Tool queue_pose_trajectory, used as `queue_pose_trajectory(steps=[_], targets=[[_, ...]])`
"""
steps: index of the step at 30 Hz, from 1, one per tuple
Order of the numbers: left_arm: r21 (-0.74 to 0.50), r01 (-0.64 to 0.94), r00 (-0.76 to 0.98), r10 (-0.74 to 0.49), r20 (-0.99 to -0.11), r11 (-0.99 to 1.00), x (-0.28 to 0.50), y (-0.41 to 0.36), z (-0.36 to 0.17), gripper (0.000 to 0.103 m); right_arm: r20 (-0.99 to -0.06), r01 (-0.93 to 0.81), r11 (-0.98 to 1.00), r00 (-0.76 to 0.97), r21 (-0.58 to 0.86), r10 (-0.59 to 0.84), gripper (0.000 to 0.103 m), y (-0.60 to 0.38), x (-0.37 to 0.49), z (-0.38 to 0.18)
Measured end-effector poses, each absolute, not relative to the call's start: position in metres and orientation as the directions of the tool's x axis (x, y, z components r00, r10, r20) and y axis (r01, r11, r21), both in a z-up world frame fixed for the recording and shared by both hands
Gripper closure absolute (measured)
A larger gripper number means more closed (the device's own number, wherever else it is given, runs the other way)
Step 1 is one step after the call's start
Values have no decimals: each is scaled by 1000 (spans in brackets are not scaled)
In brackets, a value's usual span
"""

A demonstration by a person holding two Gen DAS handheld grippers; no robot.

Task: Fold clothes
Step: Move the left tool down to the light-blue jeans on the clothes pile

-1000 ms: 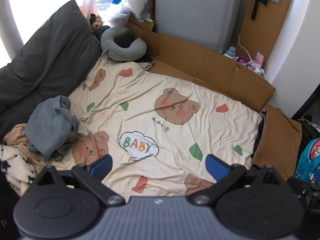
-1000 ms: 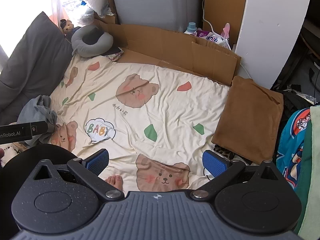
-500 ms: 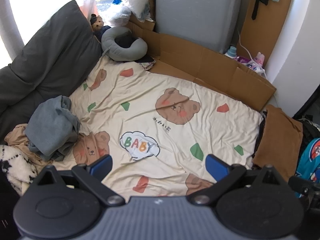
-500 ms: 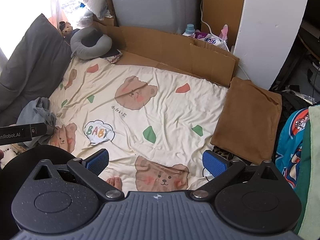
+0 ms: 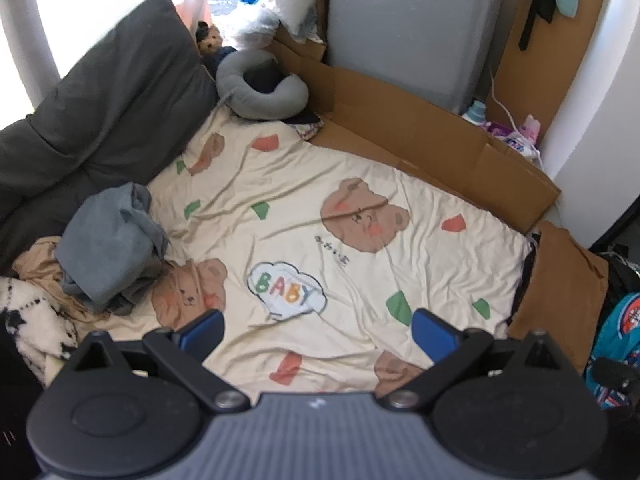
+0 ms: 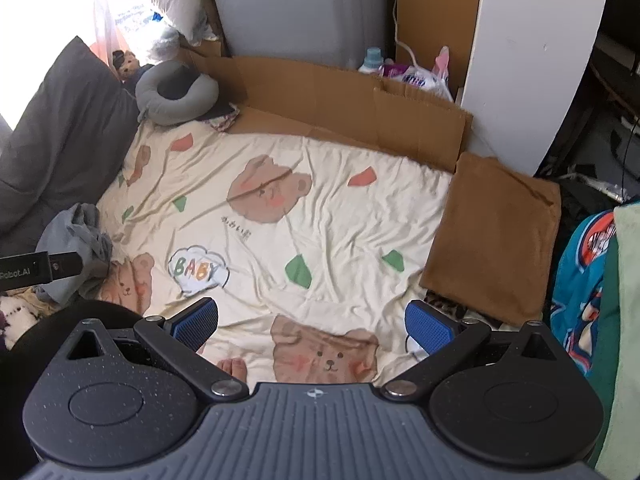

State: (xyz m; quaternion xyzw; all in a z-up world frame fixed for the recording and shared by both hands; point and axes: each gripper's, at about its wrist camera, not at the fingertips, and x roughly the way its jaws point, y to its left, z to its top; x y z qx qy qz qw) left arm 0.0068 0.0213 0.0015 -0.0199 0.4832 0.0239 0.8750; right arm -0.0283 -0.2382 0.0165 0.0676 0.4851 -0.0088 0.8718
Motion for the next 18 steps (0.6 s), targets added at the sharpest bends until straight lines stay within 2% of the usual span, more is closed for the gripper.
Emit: queue_pose_trajectory(steps=[18], targets=[[-35,-104,586,33,-810,994,32,102,18,3,-825,65,994,564,88,36,0,-240,-4,21]])
